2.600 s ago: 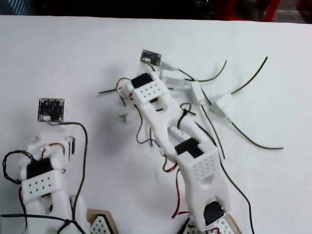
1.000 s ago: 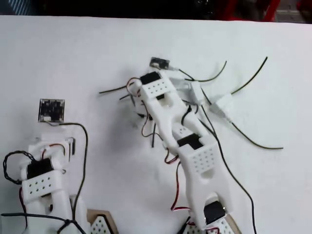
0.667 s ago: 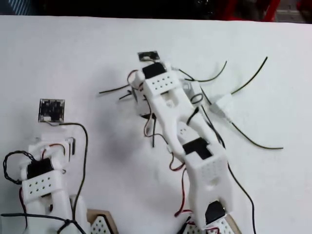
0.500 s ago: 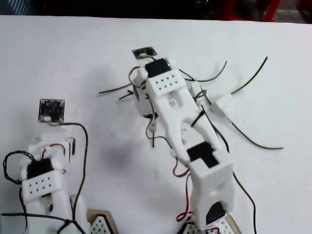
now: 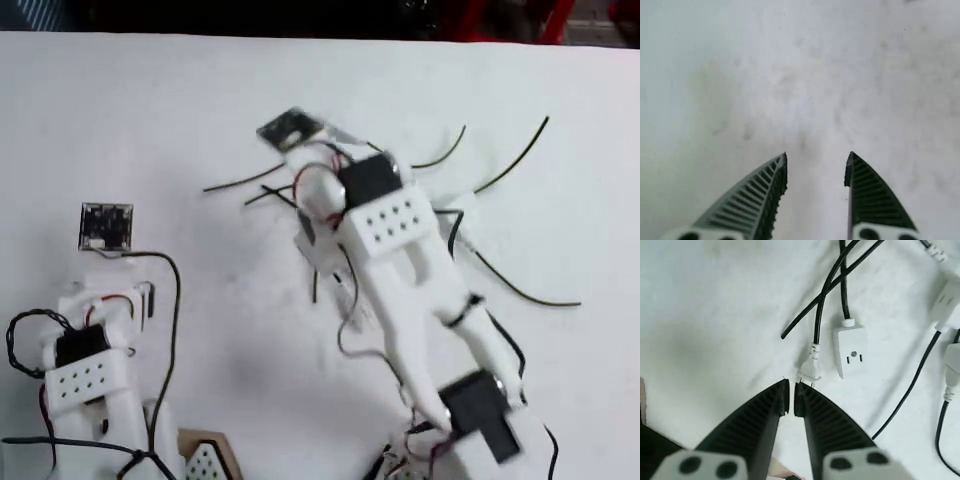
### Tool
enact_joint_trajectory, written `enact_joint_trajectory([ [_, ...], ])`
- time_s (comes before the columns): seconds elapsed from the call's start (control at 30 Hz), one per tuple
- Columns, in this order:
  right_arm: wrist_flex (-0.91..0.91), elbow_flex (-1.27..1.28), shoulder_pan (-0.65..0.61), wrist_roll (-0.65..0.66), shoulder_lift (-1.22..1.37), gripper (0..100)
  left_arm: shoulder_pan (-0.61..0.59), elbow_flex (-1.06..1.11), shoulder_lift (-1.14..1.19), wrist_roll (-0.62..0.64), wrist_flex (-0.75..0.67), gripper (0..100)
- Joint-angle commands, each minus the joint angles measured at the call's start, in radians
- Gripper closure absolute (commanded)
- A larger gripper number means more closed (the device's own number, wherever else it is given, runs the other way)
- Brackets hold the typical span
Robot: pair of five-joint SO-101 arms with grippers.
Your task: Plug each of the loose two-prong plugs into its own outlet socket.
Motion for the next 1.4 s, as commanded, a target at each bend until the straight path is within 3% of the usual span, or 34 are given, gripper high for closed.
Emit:
enact_joint_trajectory([
  [0.0,-0.077,0.095,-0.068,0.034,-0.13,98.1,-0.001,-0.003,-0.022,-0.011,-0.02,81],
  [0.17,-0.206,0.255,-0.104,0.066,-0.197,97.8,-0.001,-0.003,-0.022,-0.011,-0.02,81],
  [0.33,-0.213,0.364,-0.074,0.061,-0.2,97.3,-0.001,-0.003,-0.022,-0.012,-0.02,81],
  [0.57,-0.228,0.537,-0.005,0.068,-0.199,86.1,-0.001,-0.003,-0.022,-0.012,-0.02,81],
  [0.83,-0.507,0.744,0.008,0.061,-0.197,89.1,-0.001,-0.003,-0.022,-0.012,-0.02,81],
  [1.03,-0.533,0.749,0.079,0.068,-0.197,88.9,-0.001,-0.003,-0.022,-0.012,-0.02,81],
  [1.37,-0.584,0.744,0.081,0.063,-0.16,88.9,-0.001,-0.003,-0.022,-0.012,-0.02,81],
])
